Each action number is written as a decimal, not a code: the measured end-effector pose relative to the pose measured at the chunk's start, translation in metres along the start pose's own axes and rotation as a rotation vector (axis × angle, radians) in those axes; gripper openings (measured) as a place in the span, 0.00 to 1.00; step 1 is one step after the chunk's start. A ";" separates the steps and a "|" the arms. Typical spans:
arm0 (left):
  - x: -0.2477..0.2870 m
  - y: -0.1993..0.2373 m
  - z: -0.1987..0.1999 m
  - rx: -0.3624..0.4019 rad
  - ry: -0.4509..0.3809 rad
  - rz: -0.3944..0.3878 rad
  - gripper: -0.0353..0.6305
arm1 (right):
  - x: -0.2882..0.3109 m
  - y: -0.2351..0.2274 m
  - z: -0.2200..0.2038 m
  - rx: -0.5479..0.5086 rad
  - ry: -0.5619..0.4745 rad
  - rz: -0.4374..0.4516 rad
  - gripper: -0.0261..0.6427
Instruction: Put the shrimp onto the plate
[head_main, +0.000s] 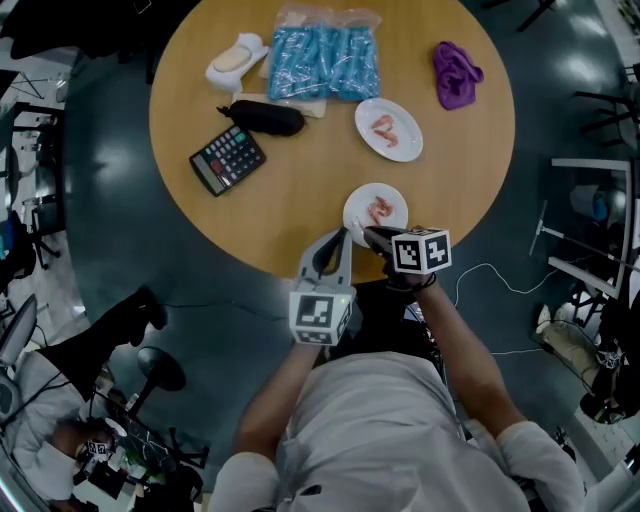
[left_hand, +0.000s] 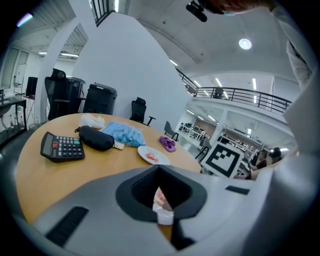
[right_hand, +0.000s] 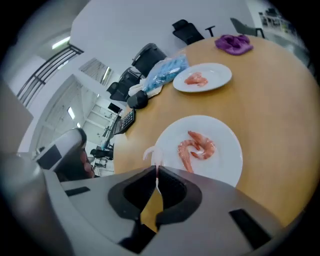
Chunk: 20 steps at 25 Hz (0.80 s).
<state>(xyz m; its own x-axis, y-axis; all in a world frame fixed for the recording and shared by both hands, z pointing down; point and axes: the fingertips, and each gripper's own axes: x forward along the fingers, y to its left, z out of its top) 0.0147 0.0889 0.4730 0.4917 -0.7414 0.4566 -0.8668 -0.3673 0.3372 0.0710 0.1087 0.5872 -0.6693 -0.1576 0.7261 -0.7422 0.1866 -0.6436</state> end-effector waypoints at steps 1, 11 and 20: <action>-0.002 0.001 0.000 0.001 0.001 0.002 0.06 | 0.001 -0.003 -0.001 0.038 -0.002 0.008 0.08; -0.004 -0.002 -0.003 -0.004 -0.003 0.002 0.06 | 0.006 -0.022 0.000 -0.036 -0.005 -0.121 0.08; 0.000 -0.003 0.000 -0.006 -0.009 -0.007 0.06 | 0.003 -0.022 0.000 -0.125 0.010 -0.178 0.09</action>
<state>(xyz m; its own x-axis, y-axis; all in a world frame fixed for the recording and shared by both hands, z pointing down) 0.0174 0.0904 0.4717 0.4968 -0.7442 0.4465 -0.8630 -0.3688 0.3453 0.0852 0.1040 0.6034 -0.5275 -0.1889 0.8283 -0.8379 0.2762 -0.4707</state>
